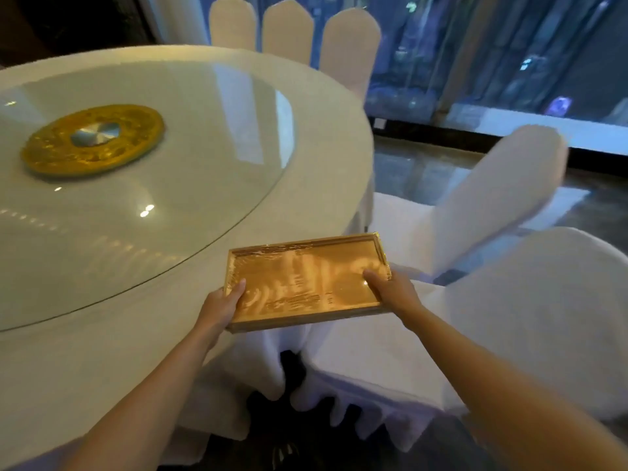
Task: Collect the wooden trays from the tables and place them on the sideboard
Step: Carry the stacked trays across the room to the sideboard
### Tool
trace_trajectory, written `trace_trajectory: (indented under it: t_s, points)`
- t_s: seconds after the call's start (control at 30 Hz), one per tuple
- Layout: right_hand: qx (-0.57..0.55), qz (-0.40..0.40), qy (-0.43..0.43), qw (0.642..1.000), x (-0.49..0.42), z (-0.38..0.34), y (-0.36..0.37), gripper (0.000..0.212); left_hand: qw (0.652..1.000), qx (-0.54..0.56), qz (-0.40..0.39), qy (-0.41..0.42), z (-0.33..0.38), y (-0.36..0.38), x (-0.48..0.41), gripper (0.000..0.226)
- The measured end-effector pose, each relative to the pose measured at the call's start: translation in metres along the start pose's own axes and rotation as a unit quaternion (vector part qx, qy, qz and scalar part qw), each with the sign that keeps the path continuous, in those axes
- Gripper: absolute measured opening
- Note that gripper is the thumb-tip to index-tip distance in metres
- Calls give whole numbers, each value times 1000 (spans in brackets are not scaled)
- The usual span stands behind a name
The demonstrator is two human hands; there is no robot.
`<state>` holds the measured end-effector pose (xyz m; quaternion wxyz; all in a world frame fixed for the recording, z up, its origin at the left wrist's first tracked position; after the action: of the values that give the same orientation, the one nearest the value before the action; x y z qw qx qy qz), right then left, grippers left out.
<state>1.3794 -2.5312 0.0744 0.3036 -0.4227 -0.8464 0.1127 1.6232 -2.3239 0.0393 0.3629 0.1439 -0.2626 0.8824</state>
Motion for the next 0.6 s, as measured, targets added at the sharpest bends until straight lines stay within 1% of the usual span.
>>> trace_trajectory:
  t_s: [0.17, 0.27, 0.43, 0.5, 0.6]
  points:
    - [-25, 68, 4, 997, 35, 37, -123, 51, 997, -18, -54, 50, 75, 99, 34, 38]
    - [-38, 132, 0, 991, 60, 59, -204, 51, 992, -29, -77, 92, 119, 162, 57, 41]
    - [-84, 204, -8, 975, 108, 103, -318, 43, 977, -45, -116, 173, 193, 266, 103, 45]
    - [-105, 223, 6, 969, 124, 122, -356, 43, 972, -63, -135, 183, 217, 305, 118, 47]
    - [-129, 262, 23, 956, 143, 154, -409, 49, 963, -80, -169, 194, 246, 364, 139, 47]
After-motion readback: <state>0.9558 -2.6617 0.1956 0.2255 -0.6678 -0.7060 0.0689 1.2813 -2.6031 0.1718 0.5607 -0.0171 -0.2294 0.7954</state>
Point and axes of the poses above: each hand's wrist, its own x-axis away from the middle knuckle, its own y-axis out of the palm, z = x × y, the point moved 7 cm from there along -x, towards the middle knuckle, and after that the axes turned 5 degrees about -z, right-handed, at the moved point
